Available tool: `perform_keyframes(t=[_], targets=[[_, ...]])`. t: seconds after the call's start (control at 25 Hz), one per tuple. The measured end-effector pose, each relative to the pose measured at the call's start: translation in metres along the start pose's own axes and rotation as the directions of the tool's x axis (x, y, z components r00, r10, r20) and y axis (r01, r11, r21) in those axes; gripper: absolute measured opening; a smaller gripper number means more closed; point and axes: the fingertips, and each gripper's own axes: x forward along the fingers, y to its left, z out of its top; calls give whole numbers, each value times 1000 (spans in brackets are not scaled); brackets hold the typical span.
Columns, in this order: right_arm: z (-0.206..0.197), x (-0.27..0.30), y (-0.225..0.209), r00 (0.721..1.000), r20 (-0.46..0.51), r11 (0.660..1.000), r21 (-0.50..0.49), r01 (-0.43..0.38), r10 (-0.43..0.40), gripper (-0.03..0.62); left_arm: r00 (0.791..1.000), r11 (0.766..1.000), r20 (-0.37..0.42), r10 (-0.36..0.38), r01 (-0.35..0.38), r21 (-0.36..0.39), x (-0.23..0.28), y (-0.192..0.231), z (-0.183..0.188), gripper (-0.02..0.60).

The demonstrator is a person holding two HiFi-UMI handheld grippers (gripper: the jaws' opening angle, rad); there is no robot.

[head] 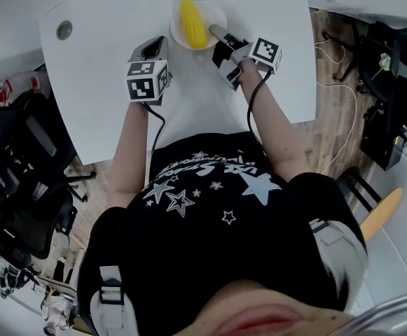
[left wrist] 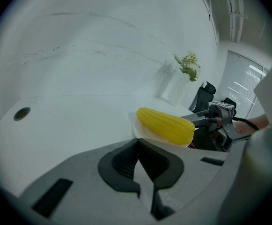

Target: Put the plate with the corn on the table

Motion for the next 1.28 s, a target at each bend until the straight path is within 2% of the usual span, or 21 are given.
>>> perform_keyframes(t=[0.16,0.32,0.56,0.68,0.84,1.08,1.28], targets=[[-1,4,-3,998,8,998,17,56,-57,28,1000,1000,-6,9,-9,-4,0,4,-1,6],[-3,7,-7,986,-2,984,-70,164,-164,21,1000,1000,-2,4,-4,-5,0,2,0,6],[-5,6,-10,948,-11,930,-196,311,-319,25,1000,1000,9,0,0,6,-5,-4,4,6],[-5,4,-12,923,-5,892,-260,370,-384,61,1000,1000,11,-3,3,5,-8,-6,4,6],[-4,4,-12,900,-21,867,-278,413,-436,66,1000,1000,13,-3,3,10,-11,-8,4,6],[-3,-1,-9,850,1,782,-391,486,-527,121,1000,1000,14,-13,13,14,-17,-14,3,6],[-3,-8,-12,801,52,687,-483,543,-596,124,1000,1000,18,-16,16,17,-25,-15,0,6]])
